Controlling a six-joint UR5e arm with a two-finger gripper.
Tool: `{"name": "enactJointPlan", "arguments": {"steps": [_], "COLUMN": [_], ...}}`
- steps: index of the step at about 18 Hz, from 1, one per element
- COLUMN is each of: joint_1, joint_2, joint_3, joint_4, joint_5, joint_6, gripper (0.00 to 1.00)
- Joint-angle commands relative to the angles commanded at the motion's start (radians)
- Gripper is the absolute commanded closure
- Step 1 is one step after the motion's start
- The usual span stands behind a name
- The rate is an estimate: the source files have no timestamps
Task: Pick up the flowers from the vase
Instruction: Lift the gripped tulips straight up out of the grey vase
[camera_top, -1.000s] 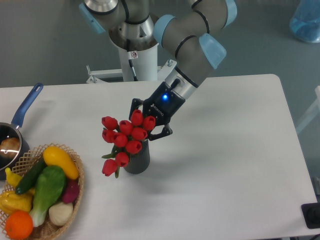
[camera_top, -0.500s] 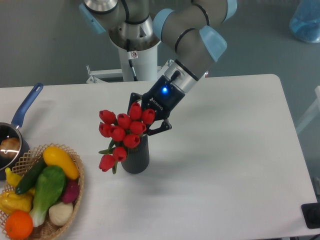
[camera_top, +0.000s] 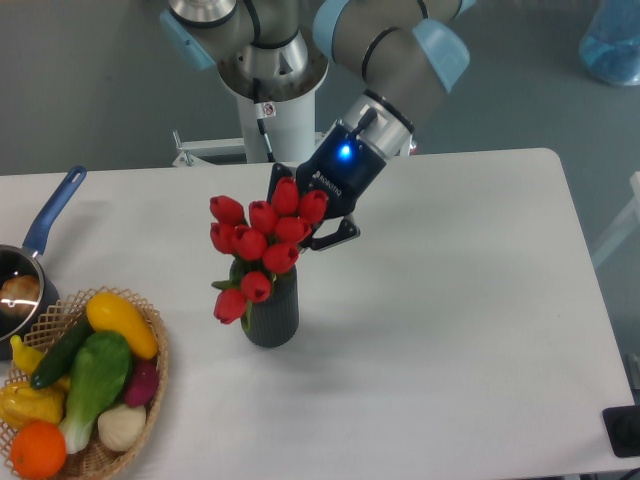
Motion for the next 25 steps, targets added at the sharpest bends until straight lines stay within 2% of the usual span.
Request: {"name": "enactJointPlan", "arguments": {"steps": [8,12,16,22,25], "joint_1": [0.023,0.032,0.074,0.083,0.104], "joint_2": [0.038,0.051,0.066,0.087,0.091], "joint_3": [0.0,0.006,0.021,0.023,0.055], "joint_4": [-0.02,-0.015,-0.017,-0.017,-0.018], "joint_5": [-0.055,-0.116,-0.199,-0.21,-0.225], "joint_6": [-0.002,-0.049,-0.084,-0.116,-0.161], "gripper": [0.71,0.71,0.71,0.71,0.71]}}
